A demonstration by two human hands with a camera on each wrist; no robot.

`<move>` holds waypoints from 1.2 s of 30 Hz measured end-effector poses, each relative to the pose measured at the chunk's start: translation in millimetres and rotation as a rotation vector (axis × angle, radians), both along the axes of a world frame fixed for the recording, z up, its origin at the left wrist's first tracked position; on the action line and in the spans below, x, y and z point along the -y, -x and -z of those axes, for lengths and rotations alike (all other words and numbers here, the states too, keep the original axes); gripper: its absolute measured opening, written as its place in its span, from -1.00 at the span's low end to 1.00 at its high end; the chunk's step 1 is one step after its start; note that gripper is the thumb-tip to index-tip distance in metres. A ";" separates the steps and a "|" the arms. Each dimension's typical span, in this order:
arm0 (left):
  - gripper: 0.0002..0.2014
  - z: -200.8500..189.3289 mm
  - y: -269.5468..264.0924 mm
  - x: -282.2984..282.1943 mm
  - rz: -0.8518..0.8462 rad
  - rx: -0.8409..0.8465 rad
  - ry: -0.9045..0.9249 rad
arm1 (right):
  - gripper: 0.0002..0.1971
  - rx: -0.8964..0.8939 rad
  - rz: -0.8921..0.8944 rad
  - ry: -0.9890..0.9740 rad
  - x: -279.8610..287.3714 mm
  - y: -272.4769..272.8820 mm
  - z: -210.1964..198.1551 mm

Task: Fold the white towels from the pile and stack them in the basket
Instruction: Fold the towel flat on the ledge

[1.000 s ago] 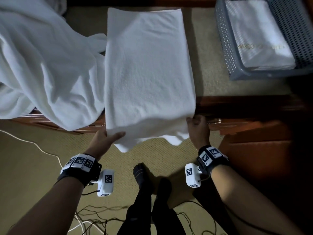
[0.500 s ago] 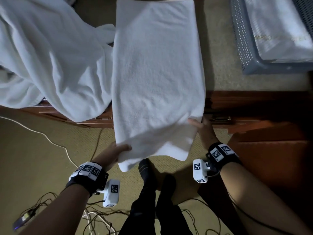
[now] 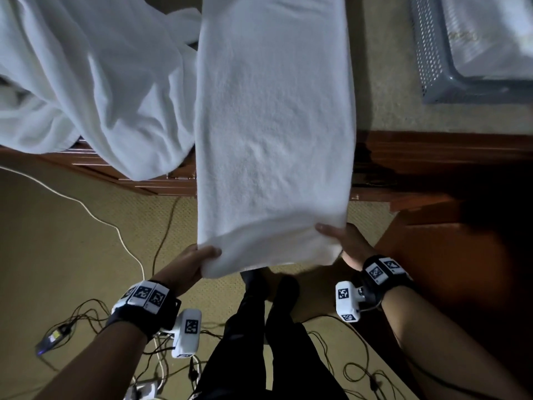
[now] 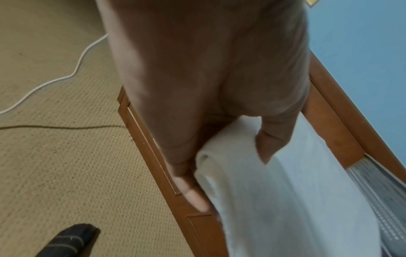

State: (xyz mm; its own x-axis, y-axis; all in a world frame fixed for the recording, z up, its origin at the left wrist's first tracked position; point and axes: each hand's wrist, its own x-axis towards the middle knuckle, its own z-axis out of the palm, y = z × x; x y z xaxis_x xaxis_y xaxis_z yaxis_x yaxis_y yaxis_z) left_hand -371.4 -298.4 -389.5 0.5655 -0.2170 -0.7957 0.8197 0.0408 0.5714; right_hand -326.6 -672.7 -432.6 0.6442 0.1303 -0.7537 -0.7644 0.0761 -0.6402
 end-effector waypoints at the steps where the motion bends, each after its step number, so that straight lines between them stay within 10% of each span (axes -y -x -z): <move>1: -0.39 -0.2 1.0 2.1 -0.027 -0.005 -0.013 | -0.11 -0.007 0.024 0.015 0.7 5.0 -0.8; 7: -0.71 -17.6 8.6 18.9 0.045 0.103 -0.291 | -0.48 0.074 -0.135 0.611 0.3 20.2 -10.6; 11: -0.52 -42.9 10.3 34.3 0.140 0.212 -0.501 | -0.24 0.208 -0.374 0.944 -16.6 31.8 -33.4; 18: -0.48 -89.4 1.5 66.3 -0.048 0.260 -0.376 | 0.14 0.816 -0.758 0.761 -103.7 51.4 -83.0; 22: -0.46 -128.2 -5.8 68.6 -0.223 0.212 -0.254 | -0.14 1.029 -0.690 0.858 -124.0 38.1 -87.9; 27: -0.31 -143.7 -6.0 32.9 -0.170 0.306 -0.310 | -0.31 0.989 -0.611 0.906 -62.1 38.1 -81.0; 32: -0.85 -134.0 2.7 14.5 -0.007 0.265 -0.407 | -0.31 0.814 -0.685 0.981 14.6 52.0 -83.5; 36: -0.84 -143.9 0.5 9.7 0.056 0.150 -0.332 | -0.43 0.719 -0.683 0.897 39.1 47.8 -100.1</move>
